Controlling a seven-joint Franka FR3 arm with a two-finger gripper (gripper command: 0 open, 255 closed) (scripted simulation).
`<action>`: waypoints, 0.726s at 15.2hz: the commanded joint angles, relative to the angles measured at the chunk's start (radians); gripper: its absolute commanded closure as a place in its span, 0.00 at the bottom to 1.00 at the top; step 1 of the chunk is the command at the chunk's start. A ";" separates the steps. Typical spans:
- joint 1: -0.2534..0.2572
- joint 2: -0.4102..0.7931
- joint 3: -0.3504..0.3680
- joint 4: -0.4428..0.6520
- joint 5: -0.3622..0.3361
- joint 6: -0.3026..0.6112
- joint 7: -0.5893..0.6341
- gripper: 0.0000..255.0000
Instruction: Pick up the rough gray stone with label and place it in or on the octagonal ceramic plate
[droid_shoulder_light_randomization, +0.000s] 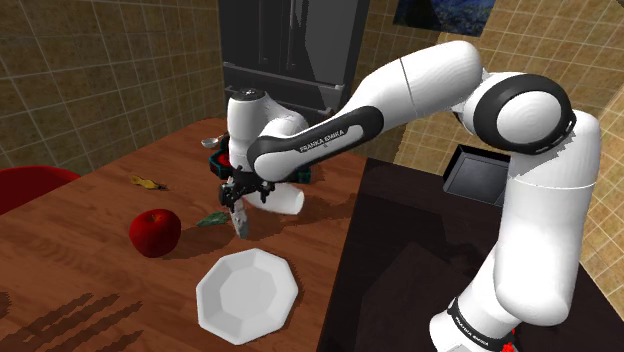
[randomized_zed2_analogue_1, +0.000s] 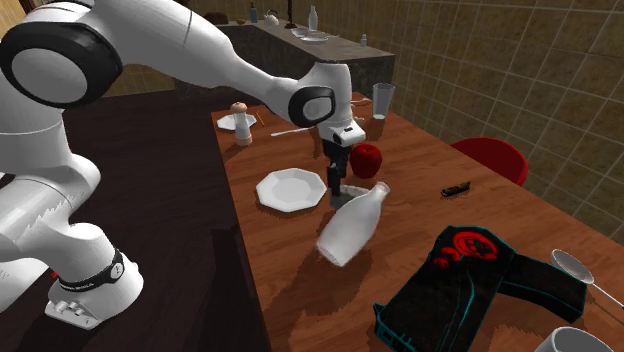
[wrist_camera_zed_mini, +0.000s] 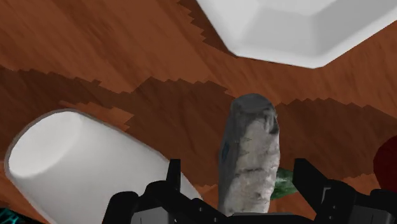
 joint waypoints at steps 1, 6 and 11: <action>0.024 0.072 -0.011 0.078 -0.025 -0.007 0.034 0.00; 0.030 0.111 -0.024 0.068 -0.045 0.040 0.046 0.00; 0.033 0.133 -0.031 0.065 -0.056 0.063 0.053 0.00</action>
